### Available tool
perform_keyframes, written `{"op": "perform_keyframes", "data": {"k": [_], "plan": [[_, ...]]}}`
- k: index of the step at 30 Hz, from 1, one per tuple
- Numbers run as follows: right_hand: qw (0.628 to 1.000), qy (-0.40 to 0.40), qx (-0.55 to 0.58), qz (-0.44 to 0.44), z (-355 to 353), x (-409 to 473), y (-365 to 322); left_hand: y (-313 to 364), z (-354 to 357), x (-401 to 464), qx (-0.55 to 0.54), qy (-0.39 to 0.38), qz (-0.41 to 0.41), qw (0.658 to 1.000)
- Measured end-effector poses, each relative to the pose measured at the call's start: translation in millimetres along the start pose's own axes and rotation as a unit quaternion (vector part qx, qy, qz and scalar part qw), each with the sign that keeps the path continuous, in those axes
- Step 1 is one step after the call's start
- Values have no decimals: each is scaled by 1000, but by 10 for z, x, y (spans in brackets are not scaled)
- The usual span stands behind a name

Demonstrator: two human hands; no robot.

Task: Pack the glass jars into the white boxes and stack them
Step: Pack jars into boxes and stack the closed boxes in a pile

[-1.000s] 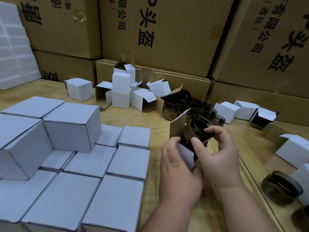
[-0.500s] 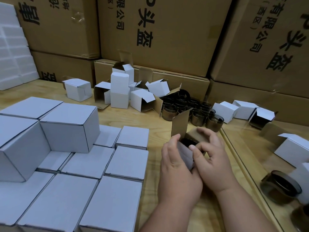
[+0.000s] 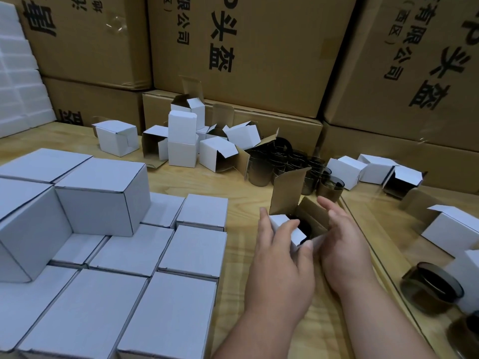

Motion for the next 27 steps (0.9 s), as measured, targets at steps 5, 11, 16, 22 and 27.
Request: {"op": "perform_keyframes", "data": {"k": [5, 11, 16, 22, 27], "plan": [[996, -72, -43, -16, 111, -34, 25, 19, -2, 3, -25, 6, -2, 1000], [992, -87, -60, -72, 135, -24, -45, 89, -115, -6, -22, 79, 30, 996], [991, -35, -55, -116, 110, -35, -70, 78, -130, -8, -12, 95, 45, 994], [982, 6, -57, -179, 117, -103, -244, 81, -134, -18, -22, 99, 35, 994], [985, 14, -29, -168, 98, -108, -226, 35, -119, -12, -20, 95, 10, 995]]}}
Point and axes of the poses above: each hand's wrist, its own x-axis towards the middle knuckle, its own z-axis out of the palm, y = z × x, the point moved 7 cm from there along x, towards the middle knuckle, and after that the axes turned 1 degree about -y, right-handed, at the moved point
